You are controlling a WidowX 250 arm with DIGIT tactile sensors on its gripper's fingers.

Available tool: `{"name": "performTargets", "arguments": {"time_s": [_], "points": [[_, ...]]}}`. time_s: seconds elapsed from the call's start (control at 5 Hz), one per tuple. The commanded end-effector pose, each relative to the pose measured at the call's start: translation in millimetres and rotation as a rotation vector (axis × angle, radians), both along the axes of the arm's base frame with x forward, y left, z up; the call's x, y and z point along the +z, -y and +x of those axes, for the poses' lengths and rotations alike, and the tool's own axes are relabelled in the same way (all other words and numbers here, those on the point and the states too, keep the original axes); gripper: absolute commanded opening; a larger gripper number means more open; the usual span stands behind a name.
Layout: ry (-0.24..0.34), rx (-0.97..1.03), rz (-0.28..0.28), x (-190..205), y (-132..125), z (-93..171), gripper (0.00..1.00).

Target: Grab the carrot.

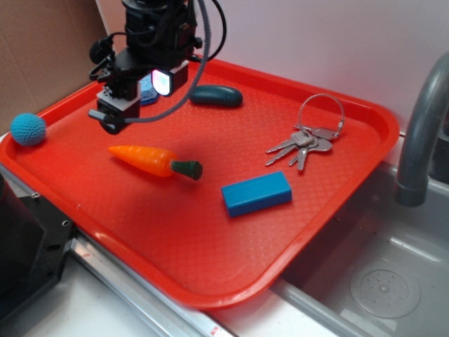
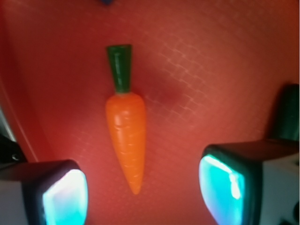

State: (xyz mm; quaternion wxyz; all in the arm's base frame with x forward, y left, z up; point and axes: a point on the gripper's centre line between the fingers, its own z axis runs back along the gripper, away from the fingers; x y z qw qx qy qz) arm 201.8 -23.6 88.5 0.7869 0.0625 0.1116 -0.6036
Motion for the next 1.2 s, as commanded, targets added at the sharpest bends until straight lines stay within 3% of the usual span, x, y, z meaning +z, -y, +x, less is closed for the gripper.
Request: {"name": "performTargets", "arguments": {"time_s": [0.0, 0.2, 0.4, 0.6, 0.8, 1.0], "points": [[0.021, -0.004, 0.0, 1.9, -6.2, -8.4, 1.0], [0.073, 0.246, 0.032, 13.1, -33.0, 12.5, 1.0], [0.03, 0.293, 0.039, 0.7, -7.6, 11.1, 1.0], [-0.024, 0.248, 0.023, -17.9, -3.6, -4.2, 1.0], [-0.065, 0.187, 0.053, -30.8, 2.0, -31.6, 1.0], [-0.055, 0.159, 0.083, -45.6, 4.5, -37.9, 1.0]]}}
